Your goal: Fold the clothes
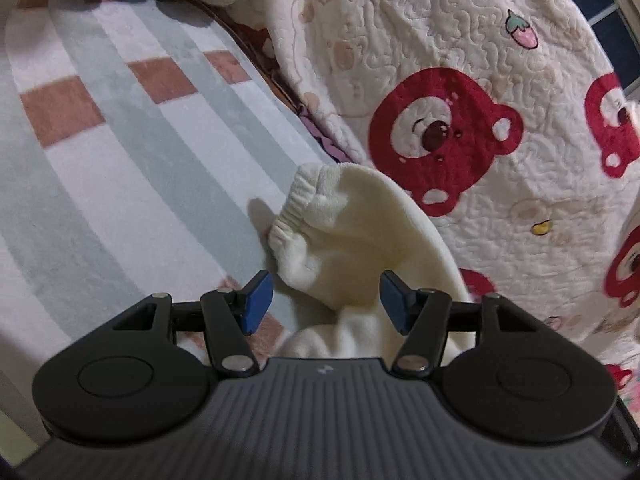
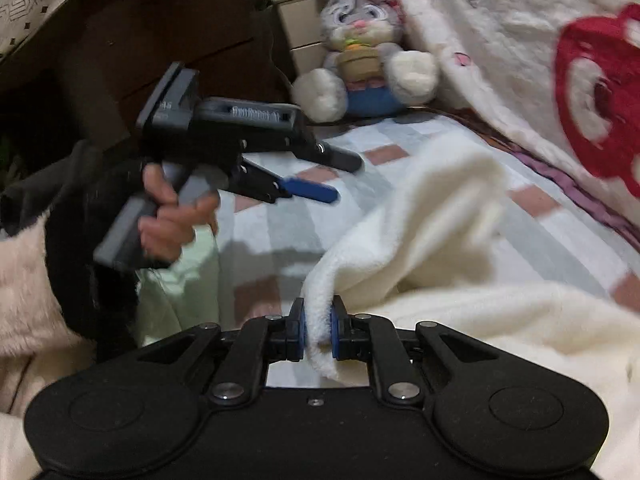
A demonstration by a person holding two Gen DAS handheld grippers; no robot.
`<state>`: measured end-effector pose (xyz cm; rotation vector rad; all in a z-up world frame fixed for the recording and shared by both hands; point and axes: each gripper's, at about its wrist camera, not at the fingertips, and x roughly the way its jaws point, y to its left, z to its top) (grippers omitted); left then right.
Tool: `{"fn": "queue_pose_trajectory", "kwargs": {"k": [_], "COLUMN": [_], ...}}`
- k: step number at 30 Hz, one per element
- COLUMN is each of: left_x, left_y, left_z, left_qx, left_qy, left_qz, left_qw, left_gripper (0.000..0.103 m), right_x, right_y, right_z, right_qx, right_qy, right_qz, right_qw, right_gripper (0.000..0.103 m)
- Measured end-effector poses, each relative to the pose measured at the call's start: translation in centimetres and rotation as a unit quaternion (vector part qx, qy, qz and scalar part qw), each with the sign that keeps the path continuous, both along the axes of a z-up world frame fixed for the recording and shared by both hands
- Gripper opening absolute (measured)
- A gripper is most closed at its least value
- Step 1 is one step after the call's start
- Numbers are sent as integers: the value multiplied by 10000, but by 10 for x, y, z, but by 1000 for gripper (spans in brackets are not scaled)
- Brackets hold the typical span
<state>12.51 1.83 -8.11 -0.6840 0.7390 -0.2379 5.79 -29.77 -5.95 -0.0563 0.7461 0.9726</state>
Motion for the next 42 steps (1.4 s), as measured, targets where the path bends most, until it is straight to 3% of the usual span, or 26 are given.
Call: {"fn": "queue_pose_trajectory", "kwargs": {"k": [3, 6, 10, 13, 19, 21, 25, 28, 30, 32, 35, 36, 37, 38, 40, 42], "left_x": [3, 9, 19, 21, 34, 42, 58, 68, 77, 88, 104, 107, 111, 113, 114, 106], "left_y": [-13, -21, -23, -26, -35, -43, -74, -87, -95, -100, -107, -109, -112, -118, -132, -137], "left_z": [3, -7, -33, -43, -53, -59, -73, -73, -70, -72, -77, -79, -82, -84, -85, -75], "left_qx": [877, 1143, 788, 519, -126, -308, -36, 93, 282, 467, 508, 455, 424, 594, 1069, 1336], "left_qy": [-111, -95, 201, 313, 284, 326, 537, 469, 410, 301, 238, 164, 136, 155, 120, -129], "left_qz": [-128, -135, -231, -337, -481, -529, -770, -716, -616, -529, -448, -459, -579, -726, -929, -940], "left_qw": [9960, 9933, 9964, 9976, 9984, 9976, 9956, 9963, 9969, 9971, 9974, 9978, 9973, 9955, 9898, 9865], "left_gripper": [60, 60, 60, 60, 60, 61, 61, 66, 66, 66, 67, 65, 54, 11, 7, 6], "right_x": [-11, -6, 7, 20, 33, 34, 27, 17, 8, 5, -5, -9, -10, -11, -13, -16], "right_y": [-33, -63, -81, -100, -109, -105, -103, -110, -123, -141, -180, -193, -206, -216, -232, -241], "right_z": [-1, 4, 3, -19, -39, -40, -44, -39, -36, -36, -34, -33, -33, -35, -41, -48], "right_qx": [106, 136, -385, -1095, -1850, -2050, -2346, -2131, -1856, -1756, -1180, -970, -877, -913, -1049, -1168], "right_qy": [-109, -211, -276, 83, 353, 275, -37, -169, -142, 79, 302, 370, 472, 536, 629, 666], "right_qz": [-791, -1536, -2211, -2841, -3170, -3060, -2685, -2574, -2699, -3210, -4041, -4308, -4499, -4603, -4767, -4744], "right_qw": [9967, 9878, 9741, 9525, 9295, 9293, 9343, 9424, 9447, 9306, 9066, 8964, 8875, 8814, 8705, 8700], "right_gripper": [15, 15, 15, 15, 14, 14, 15, 20, 29, 46, 51, 52, 52, 52, 52, 52]}}
